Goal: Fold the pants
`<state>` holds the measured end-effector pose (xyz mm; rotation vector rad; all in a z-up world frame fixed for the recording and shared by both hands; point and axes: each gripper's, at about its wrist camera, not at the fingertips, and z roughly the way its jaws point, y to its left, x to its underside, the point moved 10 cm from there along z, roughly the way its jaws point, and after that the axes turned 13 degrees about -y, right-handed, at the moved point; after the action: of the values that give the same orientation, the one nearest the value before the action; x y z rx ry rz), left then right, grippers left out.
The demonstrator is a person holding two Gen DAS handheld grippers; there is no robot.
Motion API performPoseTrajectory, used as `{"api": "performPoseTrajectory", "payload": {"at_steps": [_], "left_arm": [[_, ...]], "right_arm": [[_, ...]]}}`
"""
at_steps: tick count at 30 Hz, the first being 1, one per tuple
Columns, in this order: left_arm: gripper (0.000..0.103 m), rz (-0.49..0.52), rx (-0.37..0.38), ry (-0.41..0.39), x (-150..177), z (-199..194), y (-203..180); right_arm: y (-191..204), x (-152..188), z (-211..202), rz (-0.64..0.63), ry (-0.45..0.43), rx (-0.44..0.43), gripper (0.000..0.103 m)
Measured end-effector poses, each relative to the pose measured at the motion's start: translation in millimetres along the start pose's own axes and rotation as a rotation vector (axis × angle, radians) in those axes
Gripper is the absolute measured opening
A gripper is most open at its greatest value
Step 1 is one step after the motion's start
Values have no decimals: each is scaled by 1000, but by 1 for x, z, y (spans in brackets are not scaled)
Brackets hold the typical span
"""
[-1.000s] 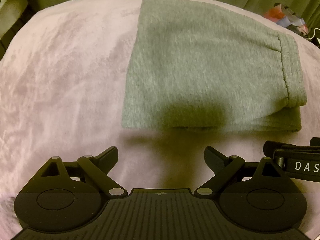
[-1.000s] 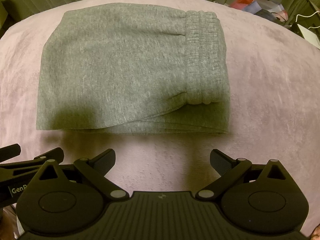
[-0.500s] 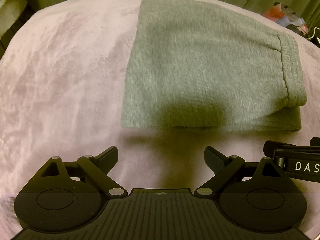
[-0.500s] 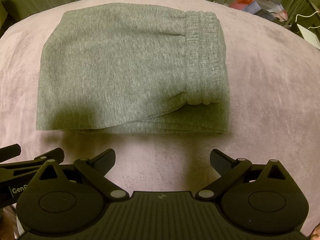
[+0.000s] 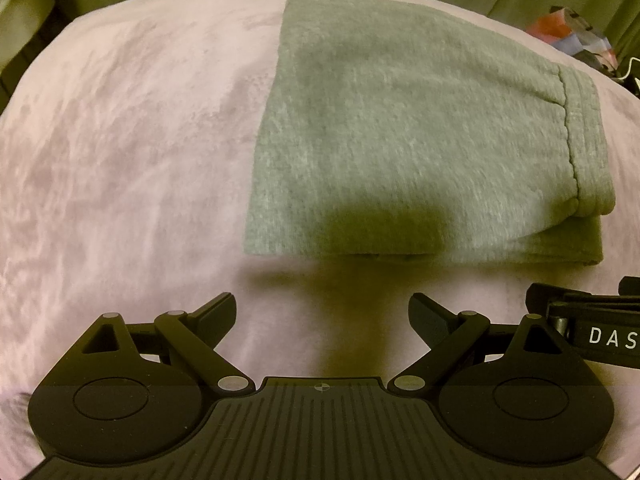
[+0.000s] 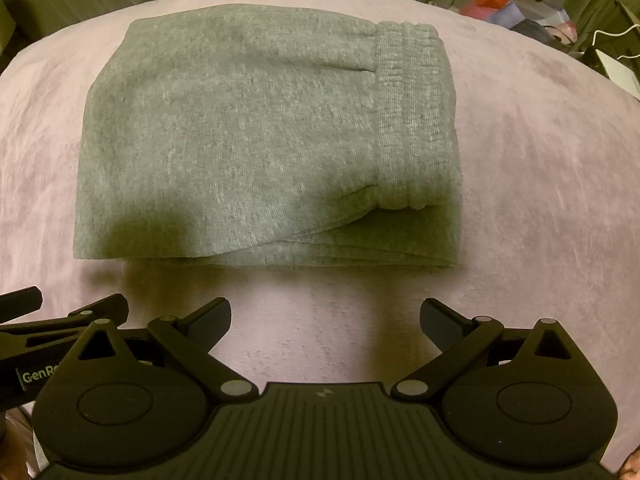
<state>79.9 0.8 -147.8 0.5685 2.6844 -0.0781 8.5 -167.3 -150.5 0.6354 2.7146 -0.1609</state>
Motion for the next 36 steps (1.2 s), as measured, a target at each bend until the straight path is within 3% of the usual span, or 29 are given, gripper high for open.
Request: {"api": "performPoseTrajectory", "payload": {"at_steps": [36], "left_arm": [[97, -8, -1, 13, 1, 4, 2]], "right_arm": [[1, 0, 5, -6, 12, 9, 101]]}}
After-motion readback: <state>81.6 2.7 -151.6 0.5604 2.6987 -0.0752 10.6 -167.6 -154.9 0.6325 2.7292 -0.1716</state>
